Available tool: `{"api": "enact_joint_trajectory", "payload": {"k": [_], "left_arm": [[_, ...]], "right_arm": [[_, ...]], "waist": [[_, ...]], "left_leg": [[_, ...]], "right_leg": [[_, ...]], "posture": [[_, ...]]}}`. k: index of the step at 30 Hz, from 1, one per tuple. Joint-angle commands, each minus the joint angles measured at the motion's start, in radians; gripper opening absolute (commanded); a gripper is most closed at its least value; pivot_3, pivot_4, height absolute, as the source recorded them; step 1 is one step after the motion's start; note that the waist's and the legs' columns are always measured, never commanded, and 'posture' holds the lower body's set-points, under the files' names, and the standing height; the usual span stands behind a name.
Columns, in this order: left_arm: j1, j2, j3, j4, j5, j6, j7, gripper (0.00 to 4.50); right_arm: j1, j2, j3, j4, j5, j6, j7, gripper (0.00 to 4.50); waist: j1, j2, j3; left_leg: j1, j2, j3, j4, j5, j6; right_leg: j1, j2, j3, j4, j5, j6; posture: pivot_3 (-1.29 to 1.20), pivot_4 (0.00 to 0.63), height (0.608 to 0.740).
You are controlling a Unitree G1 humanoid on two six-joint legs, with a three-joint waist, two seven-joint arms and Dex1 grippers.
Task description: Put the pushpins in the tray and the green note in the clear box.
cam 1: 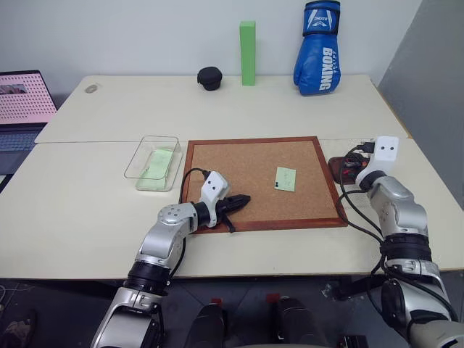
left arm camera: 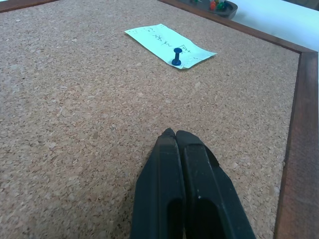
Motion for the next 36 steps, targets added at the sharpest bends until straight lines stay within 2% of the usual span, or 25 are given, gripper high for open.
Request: {"api": "enact_joint_trajectory", "payload": {"k": [1, 13, 16, 20, 23, 27, 30, 36], "left_arm": [[0.004, 0.002, -0.01, 0.012, 0.008, 0.01, 0.003, 0.0], [0.006, -0.001, -0.006, 0.013, 0.008, 0.004, 0.013, 0.0], [0.002, -0.002, -0.007, 0.019, 0.008, 0.003, 0.012, 0.0], [0.002, -0.007, -0.008, 0.023, 0.01, -0.001, 0.015, 0.0], [0.006, -0.011, -0.01, 0.018, 0.008, 0.001, 0.017, 0.0], [0.001, -0.008, -0.01, 0.023, 0.006, 0.003, 0.015, 0.0], [-0.001, -0.005, -0.008, 0.023, 0.006, 0.003, 0.016, 0.0], [0.011, -0.006, -0.007, 0.008, 0.006, 0.004, 0.027, 0.0]], "right_arm": [[-0.038, -0.012, -0.022, 0.025, 0.005, -0.012, -0.011, 1.29], [-0.035, -0.027, -0.031, 0.051, 0.005, -0.031, -0.023, 3.69], [-0.017, -0.033, -0.001, -0.011, 0.002, -0.068, 0.034, 4.3], [0.057, -0.063, 0.106, -0.135, -0.046, -0.131, 0.159, 4.3], [0.12, -0.043, 0.152, -0.277, 0.042, -0.116, 0.305, 4.3], [0.198, -0.038, 0.246, -0.403, 0.075, -0.077, 0.432, 4.3], [0.219, -0.021, 0.303, -0.417, 0.054, -0.068, 0.445, 4.3], [0.201, 0.047, 0.33, -0.337, 0.013, -0.088, 0.388, 4.3]], "waist": [[0.0, 0.0, 0.0], [-0.001, 0.0, 0.0], [-0.001, 0.0, 0.0], [-0.002, 0.0, 0.0], [-0.001, 0.0, 0.0], [-0.001, 0.0, 0.0], [0.0, 0.0, 0.0], [0.001, 0.0, 0.0]], "left_leg": [[0.0, 0.0, 0.0, 0.0, 0.0, 0.0], [0.0, 0.0, 0.0, 0.0, 0.0, 0.0], [0.0, 0.0, 0.0, 0.0, 0.0, 0.0], [0.0, 0.0, 0.0, 0.0, 0.0, 0.0], [0.0, 0.0, 0.0, 0.0, 0.0, 0.0], [0.0, 0.001, -0.001, 0.0, 0.0, 0.0], [0.0, 0.0, -0.001, 0.0, 0.0, 0.0], [0.0, 0.001, -0.001, 0.0, 0.0, 0.0]], "right_leg": [[0.0, 0.0, 0.0, 0.0, 0.0, 0.0], [0.0, 0.0, 0.0, 0.0, 0.0, 0.0], [0.0, 0.0, 0.0, 0.0, 0.0, 0.0], [0.0, 0.0, 0.0, 0.0, 0.0, 0.0], [0.0, 0.0, 0.0, 0.0, 0.0, 0.0], [0.0, 0.001, -0.001, 0.0, 0.0, 0.0], [0.0, 0.0, -0.001, 0.0, 0.0, 0.0], [0.0, 0.0, -0.001, 0.0, 0.0, 0.0]], "posture": [[0.0, 0.15, 0.74], [0.0, 0.15, 0.74], [0.0, 0.15, 0.74], [0.0, 0.15, 0.74], [0.0, 0.15, 0.74], [0.0, 0.15, 0.74], [0.0, 0.15, 0.74], [0.0, 0.15, 0.74]]}}
